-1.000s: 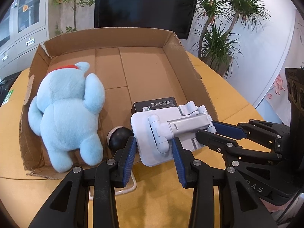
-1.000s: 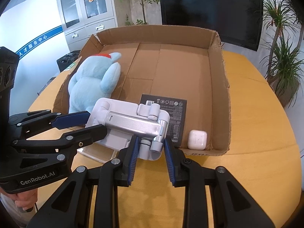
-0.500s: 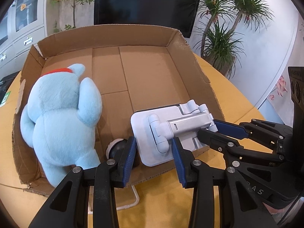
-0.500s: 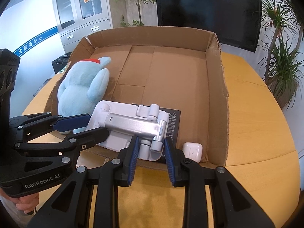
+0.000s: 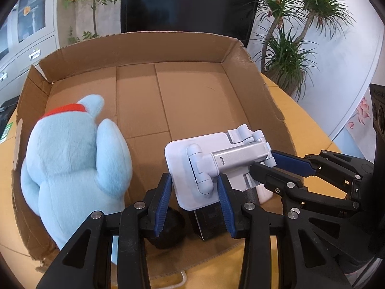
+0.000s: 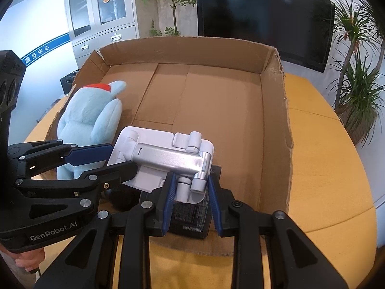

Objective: Organize objects
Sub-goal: 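Lower the phone stand into the box and open both grippers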

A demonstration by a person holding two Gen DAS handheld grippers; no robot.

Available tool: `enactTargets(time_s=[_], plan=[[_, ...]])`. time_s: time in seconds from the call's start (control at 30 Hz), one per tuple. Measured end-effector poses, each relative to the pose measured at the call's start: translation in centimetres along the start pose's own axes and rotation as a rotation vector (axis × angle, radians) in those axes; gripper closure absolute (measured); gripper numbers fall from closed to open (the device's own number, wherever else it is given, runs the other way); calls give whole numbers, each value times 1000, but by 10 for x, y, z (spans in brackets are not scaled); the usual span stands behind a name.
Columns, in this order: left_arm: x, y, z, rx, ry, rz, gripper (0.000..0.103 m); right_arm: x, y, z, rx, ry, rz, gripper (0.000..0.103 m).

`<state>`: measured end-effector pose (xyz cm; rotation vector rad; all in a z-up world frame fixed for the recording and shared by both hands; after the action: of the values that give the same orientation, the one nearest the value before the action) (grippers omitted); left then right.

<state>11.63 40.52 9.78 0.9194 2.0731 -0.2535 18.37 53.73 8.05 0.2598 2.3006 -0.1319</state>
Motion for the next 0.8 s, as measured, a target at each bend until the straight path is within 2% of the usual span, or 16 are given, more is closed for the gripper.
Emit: enactTargets(time_s=[0.5,0.8], plan=[[35,-25,-32,-62,-21,-6,67,35,7,-29,-27,18,-1,78],[64,-36,-37,-88,-60,-19,70,67,6,-37,-40,-31,22,79]])
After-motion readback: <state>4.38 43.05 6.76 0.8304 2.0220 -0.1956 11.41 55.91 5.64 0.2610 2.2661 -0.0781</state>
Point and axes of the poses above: each gripper's, at about its wrist camera, not at the fingertips, and x roughly the way its jaws point, y to its right, z to its underside, the point moved 3 cm from there along x, roughly the way its jaws point, and after that the axes turned 1 degree about -y, right-handed, at the moved point
